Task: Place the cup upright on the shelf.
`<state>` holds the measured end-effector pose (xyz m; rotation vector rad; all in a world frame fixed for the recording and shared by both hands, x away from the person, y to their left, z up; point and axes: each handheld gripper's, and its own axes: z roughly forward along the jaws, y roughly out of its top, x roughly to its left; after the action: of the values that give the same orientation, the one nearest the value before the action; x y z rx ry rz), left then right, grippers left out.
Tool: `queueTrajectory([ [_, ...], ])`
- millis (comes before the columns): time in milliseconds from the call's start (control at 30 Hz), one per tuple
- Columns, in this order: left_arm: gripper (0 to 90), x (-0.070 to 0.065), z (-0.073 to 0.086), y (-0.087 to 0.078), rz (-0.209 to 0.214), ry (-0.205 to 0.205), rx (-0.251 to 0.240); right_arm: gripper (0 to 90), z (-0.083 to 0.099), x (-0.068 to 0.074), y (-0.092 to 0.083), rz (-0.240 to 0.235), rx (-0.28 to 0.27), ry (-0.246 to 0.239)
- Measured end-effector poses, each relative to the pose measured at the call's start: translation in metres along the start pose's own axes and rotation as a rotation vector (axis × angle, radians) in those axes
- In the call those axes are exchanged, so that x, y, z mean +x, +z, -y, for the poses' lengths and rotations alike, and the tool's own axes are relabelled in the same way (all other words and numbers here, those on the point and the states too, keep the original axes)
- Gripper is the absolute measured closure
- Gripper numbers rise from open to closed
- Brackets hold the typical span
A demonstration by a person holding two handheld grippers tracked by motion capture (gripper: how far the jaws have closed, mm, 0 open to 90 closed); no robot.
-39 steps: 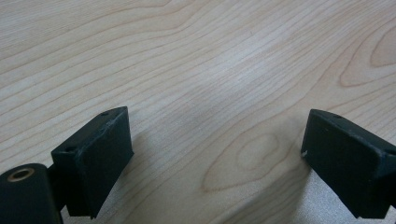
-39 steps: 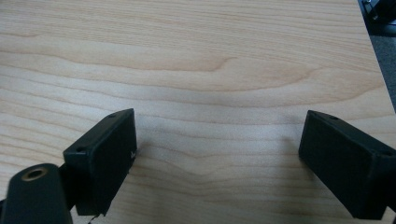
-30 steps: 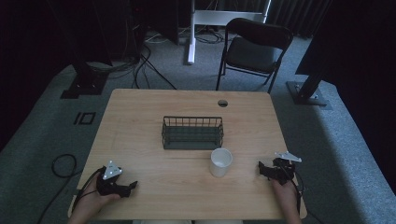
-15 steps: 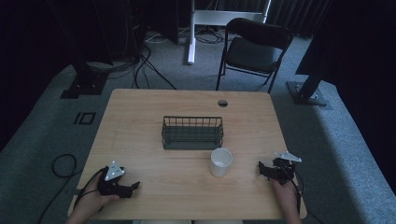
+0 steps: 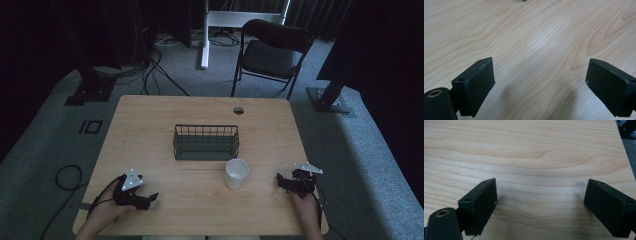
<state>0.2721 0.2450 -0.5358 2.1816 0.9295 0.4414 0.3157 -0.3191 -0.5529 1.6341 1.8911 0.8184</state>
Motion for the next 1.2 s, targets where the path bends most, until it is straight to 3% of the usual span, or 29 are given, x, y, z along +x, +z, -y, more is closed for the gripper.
queueTrajectory([
  [433,9.0,-0.019,-0.023,0.020,0.066,0.066,0.000,10.8,0.000,0.000,0.000,0.000,0.000,0.000],
  [1200,9.3,-0.056,-0.064,0.048,0.176,0.167,-0.042,10.8,0.000,0.000,0.000,0.000,0.000,0.002],
])
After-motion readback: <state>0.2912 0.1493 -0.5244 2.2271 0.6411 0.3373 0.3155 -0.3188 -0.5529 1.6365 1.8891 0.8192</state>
